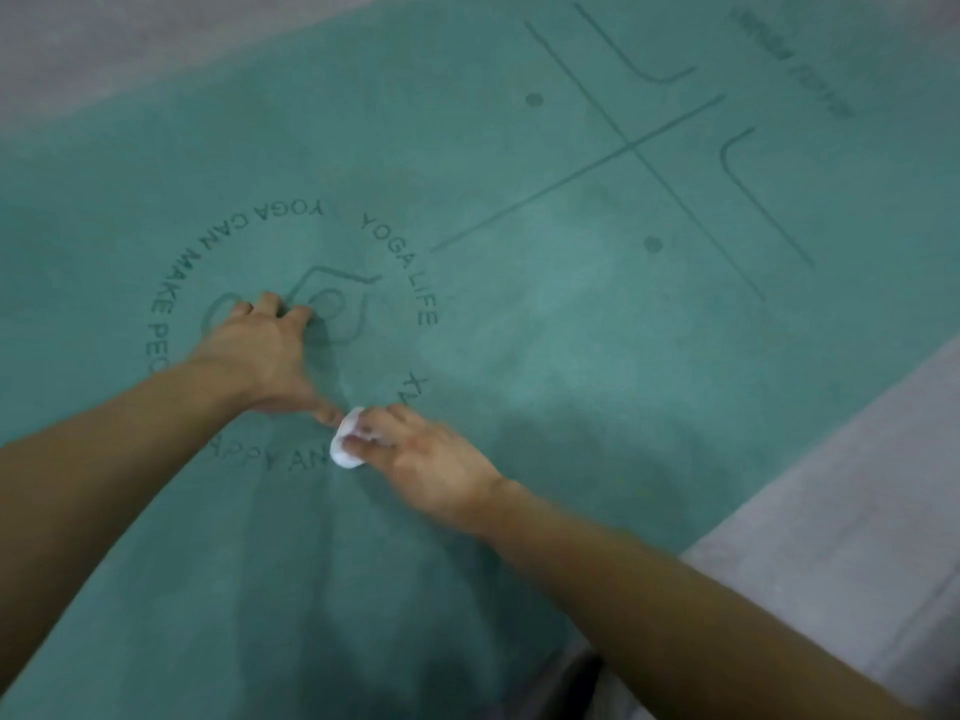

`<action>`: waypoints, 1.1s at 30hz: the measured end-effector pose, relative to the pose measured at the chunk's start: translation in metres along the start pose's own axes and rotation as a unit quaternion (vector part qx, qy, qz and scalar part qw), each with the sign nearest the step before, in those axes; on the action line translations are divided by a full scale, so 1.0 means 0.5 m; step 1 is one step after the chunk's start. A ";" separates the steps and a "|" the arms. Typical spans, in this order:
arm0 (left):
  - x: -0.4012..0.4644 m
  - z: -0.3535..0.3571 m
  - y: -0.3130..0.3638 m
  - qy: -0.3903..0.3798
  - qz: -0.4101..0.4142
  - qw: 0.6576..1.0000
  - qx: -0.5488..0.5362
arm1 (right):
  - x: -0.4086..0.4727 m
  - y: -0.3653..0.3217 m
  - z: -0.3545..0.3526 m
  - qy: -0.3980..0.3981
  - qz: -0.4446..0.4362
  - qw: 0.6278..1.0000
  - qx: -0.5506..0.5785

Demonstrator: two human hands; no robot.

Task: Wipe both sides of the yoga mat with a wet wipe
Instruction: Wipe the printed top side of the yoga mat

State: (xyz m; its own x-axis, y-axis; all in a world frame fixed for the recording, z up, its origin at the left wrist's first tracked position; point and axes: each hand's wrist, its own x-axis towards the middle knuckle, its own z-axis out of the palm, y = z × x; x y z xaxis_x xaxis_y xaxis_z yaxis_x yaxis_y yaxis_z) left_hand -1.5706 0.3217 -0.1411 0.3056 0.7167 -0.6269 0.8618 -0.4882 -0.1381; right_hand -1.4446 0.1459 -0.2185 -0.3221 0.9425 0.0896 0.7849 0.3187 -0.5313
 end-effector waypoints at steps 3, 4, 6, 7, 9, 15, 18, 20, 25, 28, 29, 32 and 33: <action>-0.003 0.029 0.006 -0.003 -0.015 1.000 -0.005 | -0.015 0.176 -0.098 0.099 0.206 0.974 -0.008; -0.007 0.038 0.008 0.005 -0.015 1.000 -0.004 | -0.027 0.242 -0.142 0.128 0.271 0.954 -0.025; -0.010 0.052 0.012 0.029 -0.013 0.999 0.002 | -0.069 0.337 -0.220 0.176 0.372 0.908 -0.076; -0.011 0.054 0.013 0.038 -0.013 0.999 0.006 | -0.081 0.353 -0.242 0.202 0.408 0.887 -0.081; -0.012 0.051 0.017 0.039 -0.013 0.999 0.015 | -0.071 0.304 -0.244 0.216 0.465 0.857 -0.046; -0.011 0.049 0.034 0.064 -0.014 0.998 0.010 | -0.066 0.000 0.004 -0.025 0.017 0.999 -0.042; -0.017 0.062 0.025 0.073 -0.011 0.997 0.016 | -0.098 0.121 -0.099 0.037 0.128 0.990 -0.046; -0.029 0.075 0.021 0.086 0.000 0.996 0.029 | -0.153 0.243 -0.203 0.130 0.361 0.922 -0.051; -0.065 0.093 0.037 0.073 0.041 0.996 0.034 | -0.207 0.280 -0.214 0.235 0.538 0.803 -0.100; -0.065 0.091 0.040 0.067 0.044 0.996 0.030 | -0.125 0.057 -0.065 0.141 0.318 0.936 -0.045; -0.064 0.088 0.042 0.064 0.044 0.997 0.028 | -0.114 -0.015 -0.022 0.067 0.176 0.981 -0.044; -0.067 0.082 0.057 0.047 0.036 0.998 0.019 | -0.157 -0.022 0.014 -0.004 -0.036 0.995 -0.097; -0.071 0.084 0.061 0.044 0.034 0.998 0.020 | -0.175 0.029 -0.012 0.039 0.009 0.991 -0.131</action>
State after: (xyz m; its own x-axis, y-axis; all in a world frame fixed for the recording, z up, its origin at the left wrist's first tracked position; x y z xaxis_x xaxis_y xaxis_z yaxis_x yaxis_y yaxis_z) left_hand -1.5721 0.2604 -0.1551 0.3996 0.7210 -0.5661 0.8210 -0.5562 -0.1289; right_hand -1.4020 0.0684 -0.2290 -0.2725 0.9500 0.1525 0.9041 0.3070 -0.2972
